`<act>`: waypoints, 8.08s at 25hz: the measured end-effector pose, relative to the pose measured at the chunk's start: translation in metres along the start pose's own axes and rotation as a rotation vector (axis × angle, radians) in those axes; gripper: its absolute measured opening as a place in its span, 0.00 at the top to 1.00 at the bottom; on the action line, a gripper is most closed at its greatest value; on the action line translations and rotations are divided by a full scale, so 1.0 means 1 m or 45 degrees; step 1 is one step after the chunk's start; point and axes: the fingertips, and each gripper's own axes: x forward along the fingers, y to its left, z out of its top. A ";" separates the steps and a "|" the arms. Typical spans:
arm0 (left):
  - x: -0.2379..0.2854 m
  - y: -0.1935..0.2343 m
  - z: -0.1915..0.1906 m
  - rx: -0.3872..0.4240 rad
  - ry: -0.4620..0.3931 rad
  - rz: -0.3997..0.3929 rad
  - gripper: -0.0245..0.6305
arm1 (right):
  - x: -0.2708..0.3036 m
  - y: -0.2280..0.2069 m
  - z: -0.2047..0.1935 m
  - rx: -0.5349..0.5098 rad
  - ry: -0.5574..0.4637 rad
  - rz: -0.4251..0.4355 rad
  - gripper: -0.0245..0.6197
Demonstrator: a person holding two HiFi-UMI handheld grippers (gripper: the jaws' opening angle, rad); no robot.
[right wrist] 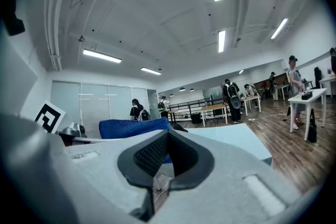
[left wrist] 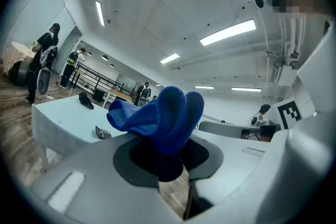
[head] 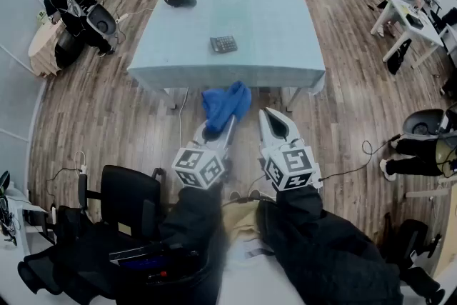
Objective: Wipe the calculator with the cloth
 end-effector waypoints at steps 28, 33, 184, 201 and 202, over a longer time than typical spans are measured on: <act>0.025 -0.020 -0.036 -0.012 0.065 0.060 0.83 | -0.023 -0.042 -0.027 0.095 0.057 0.036 0.97; 0.025 -0.016 -0.048 -0.025 0.083 0.097 0.83 | -0.032 -0.055 -0.045 0.126 0.099 0.026 0.97; 0.436 0.406 -0.091 -0.054 1.037 0.068 0.84 | 0.505 -0.326 -0.127 0.287 0.695 -0.082 0.96; 0.413 0.455 -0.183 0.336 1.342 0.257 0.84 | 0.492 -0.340 -0.127 0.294 0.700 -0.151 0.97; 0.413 0.452 -0.184 0.327 1.345 0.246 0.84 | 0.492 -0.339 -0.128 0.294 0.701 -0.150 0.97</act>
